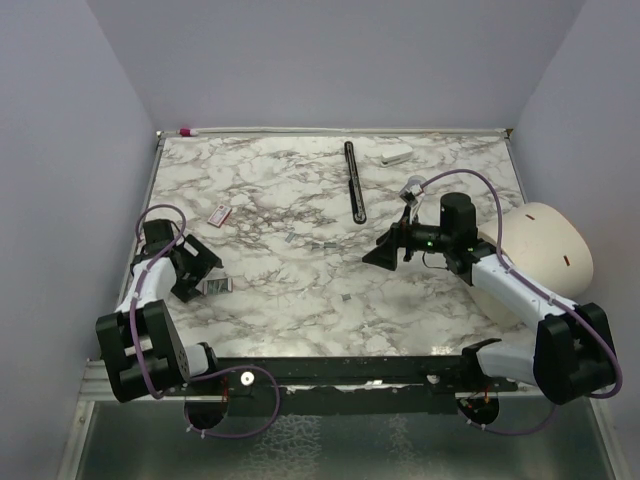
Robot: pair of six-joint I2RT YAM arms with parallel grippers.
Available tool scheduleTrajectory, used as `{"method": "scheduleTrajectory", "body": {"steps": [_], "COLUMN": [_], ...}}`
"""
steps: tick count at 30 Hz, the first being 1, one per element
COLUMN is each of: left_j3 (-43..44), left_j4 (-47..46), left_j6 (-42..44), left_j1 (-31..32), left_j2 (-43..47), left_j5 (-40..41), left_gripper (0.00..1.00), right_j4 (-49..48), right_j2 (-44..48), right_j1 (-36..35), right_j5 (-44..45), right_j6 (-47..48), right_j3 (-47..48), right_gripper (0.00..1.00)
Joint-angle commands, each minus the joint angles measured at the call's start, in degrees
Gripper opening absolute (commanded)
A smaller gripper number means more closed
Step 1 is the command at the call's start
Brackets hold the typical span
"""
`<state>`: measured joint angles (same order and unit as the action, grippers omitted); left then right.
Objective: Unload the staples from the stapler
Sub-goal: Move the staple box to the center of the board.
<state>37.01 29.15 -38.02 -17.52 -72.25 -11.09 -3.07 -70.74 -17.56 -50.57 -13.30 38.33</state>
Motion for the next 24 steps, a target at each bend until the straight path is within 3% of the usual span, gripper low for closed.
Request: {"method": "scheduleTrajectory", "body": {"steps": [1,9,24], "left_j3": [-1.16,-1.89,-4.96], "left_j4": [-1.69,-5.75,-13.0], "left_j6": [-0.12,0.6,-9.25], "left_j1": [-0.17,2.0,18.4], "left_j2": [-1.81,-2.51,-2.03], "left_j5": [-1.58,-5.16,-6.13], "left_gripper": [0.89,0.89,0.9], "right_j4": [-1.92,-1.67,-1.51], "right_j2": [-0.44,-0.49,-1.76], "right_j1": [-0.1,-0.1,-0.1], "right_j5": [-1.38,-1.27,-1.03], "right_j6": [-0.17,0.02,0.24], "right_j3": [-0.13,-0.19,-0.09], "right_gripper": [1.0,1.0,1.0]}}
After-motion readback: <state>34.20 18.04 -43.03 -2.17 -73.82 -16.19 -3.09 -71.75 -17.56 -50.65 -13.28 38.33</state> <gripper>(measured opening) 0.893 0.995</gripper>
